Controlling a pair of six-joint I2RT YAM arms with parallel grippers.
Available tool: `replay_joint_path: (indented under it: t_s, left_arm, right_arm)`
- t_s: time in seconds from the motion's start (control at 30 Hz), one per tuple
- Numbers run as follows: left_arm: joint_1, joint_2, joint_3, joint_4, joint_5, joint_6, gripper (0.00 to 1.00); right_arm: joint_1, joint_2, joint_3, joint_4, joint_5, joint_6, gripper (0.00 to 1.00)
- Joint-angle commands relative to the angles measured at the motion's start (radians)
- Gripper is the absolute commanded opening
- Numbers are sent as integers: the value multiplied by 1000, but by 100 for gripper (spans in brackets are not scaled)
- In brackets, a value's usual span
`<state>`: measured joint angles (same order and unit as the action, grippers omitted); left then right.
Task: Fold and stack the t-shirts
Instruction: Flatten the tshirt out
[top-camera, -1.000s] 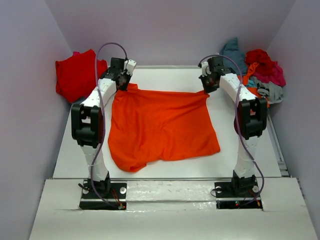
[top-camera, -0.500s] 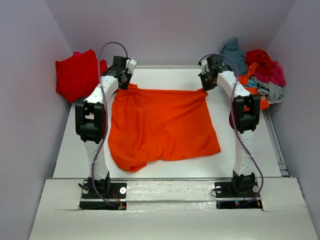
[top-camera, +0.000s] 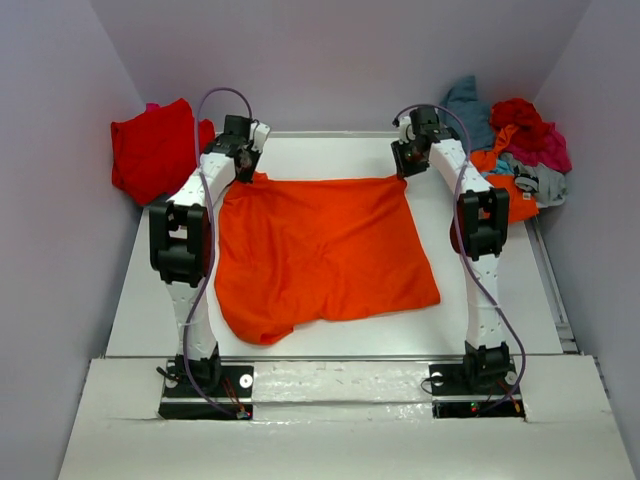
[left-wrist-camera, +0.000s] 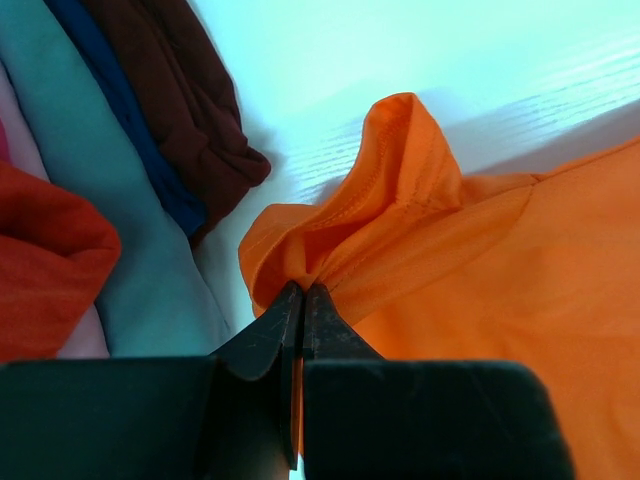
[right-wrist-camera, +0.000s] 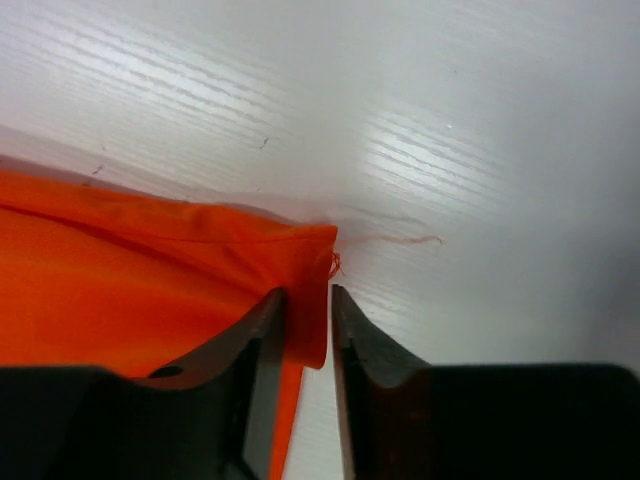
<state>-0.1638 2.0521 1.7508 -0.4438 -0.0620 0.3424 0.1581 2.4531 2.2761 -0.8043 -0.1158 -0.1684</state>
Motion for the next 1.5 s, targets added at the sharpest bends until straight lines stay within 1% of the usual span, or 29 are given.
replay_joint_path:
  t_s: [0.0,0.13,0.2,0.33,0.43,0.5,0.63,0.67,0.7,0.73,0.77,0.8,0.83,0.87,1.0,1.07,1.1,1.17,1.2,1.23,1.27,1.3,1.33,1.4,1.43,1.47]
  left_arm:
    - [17,-75,-27,-6,-33,14,6]
    - [17,-82,-39,-4,-33,17,6]
    - [17,-84,-42,-3,-36,18,6]
    - [17,-87,-40,-6,-36,17,6]
    - [17,-90,-37,-6,-38,17,6]
    - [17,-92,-36,-7,-29,17,6]
    - [17,-101,-40,8,-18,6,6]
    - [17,-104,-40,16,-24,0,8]
    - [17,-107,-33,20,-39,-8,26]
    - [17,-113,-27,27,-47,-14,36]
    - [17,-119,-22,33,-67,-19,53]
    - [17,-124,-22,40,-67,-22,57]
    - [17,-135,-20,45,-77,-23,61]
    - [17,-139,-16,48,-84,-23,71]
    - [17,-161,-14,57,-116,-26,88]
    - [17,-179,-20,51,-107,-25,88]
    - [17,-190,-20,39,-81,-22,88]
    - [17,-198,-22,-28,-52,-14,86]
    - [17,-205,-28,-57,-12,0,85]
    - [17,-208,-33,-120,5,4,84]
    - [17,-216,-48,-136,10,7,83]
    - [17,-228,-103,-145,13,13,82]
    - [17,-260,-134,-148,13,27,81]
    - [17,-306,-212,-130,14,40,81]
    - [17,-337,-274,-128,24,44,81]
    - [17,-345,-301,-142,27,49,81]
  right_arm:
    - [-6,6,57,10,-12,-3,51]
    - [-6,14,71,17,-13,-2,79]
    - [-6,17,74,20,-12,1,85]
    - [-6,14,74,14,-18,12,87]
    - [-6,-3,66,-4,-34,23,87]
    - [-6,-46,33,-22,-48,27,87]
    - [-6,-158,-102,-13,-77,29,87]
    - [-6,-172,-130,-21,-81,29,87]
    - [-6,-184,-139,-30,-84,29,87]
    - [-6,-209,-153,-39,-93,29,87]
    - [-6,-224,-193,-36,-94,29,87]
    - [-6,-241,-193,-26,-93,29,87]
    - [-6,-270,-229,-15,-91,30,87]
    - [-6,-281,-240,-13,-90,30,87]
    - [-6,-296,-248,-27,-93,38,87]
    - [-6,-298,-250,-39,-113,44,87]
    - [-6,-296,-250,-48,-119,43,87]
    - [-6,-295,-248,-79,-139,38,86]
    - [-6,-292,-253,-93,-149,37,84]
    - [-6,-290,-256,-119,-171,30,83]
    - [-6,-289,-260,-128,-177,27,82]
    - [-6,-293,-283,-133,-177,26,81]
    - [-6,-296,-297,-134,-179,21,76]
    - [-6,-307,-348,-128,-168,18,72]
    - [-6,-316,-362,-127,-163,18,65]
    - [-6,-318,-371,-133,-166,18,60]
